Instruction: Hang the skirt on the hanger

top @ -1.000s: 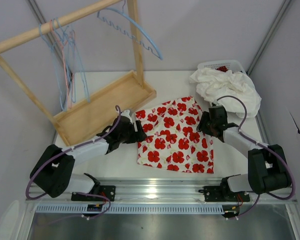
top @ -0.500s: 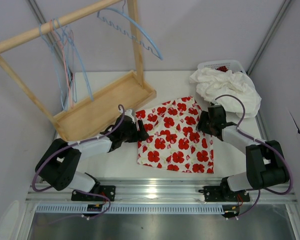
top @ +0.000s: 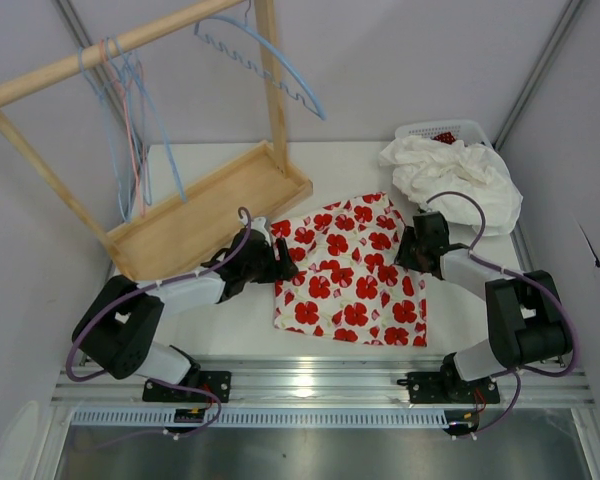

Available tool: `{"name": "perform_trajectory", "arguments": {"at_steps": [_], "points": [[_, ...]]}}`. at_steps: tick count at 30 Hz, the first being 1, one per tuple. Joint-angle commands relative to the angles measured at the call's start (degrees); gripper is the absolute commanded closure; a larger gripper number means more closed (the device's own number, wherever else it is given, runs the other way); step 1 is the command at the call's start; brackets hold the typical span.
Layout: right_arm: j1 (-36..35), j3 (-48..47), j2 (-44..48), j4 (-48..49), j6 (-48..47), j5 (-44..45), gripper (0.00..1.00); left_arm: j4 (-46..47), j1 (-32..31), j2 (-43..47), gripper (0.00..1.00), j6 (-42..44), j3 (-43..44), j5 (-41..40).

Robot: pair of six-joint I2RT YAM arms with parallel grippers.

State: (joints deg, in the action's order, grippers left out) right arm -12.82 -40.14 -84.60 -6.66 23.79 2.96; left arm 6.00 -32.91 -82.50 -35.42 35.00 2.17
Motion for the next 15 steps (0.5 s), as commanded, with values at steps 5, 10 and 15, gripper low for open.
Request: {"name": "perform_trajectory", "arguments": {"at_steps": [5,10,15], "points": [[0.3,-2.0,2.5,1.2,0.6,-1.3,0.81,1.4,0.1,1.6,0.25,1.4,1.8,-0.9],[0.3,-2.0,5.3,-0.7,1.3,-1.5,1.0,1.6,0.4,1.4,0.28,1.0,1.5,-1.8],[0.3,-1.5,8.9,-1.3,2.1,-2.3,1.0,1.8,2.9,1.8,0.28,-0.5,0.1,-1.3]]}}
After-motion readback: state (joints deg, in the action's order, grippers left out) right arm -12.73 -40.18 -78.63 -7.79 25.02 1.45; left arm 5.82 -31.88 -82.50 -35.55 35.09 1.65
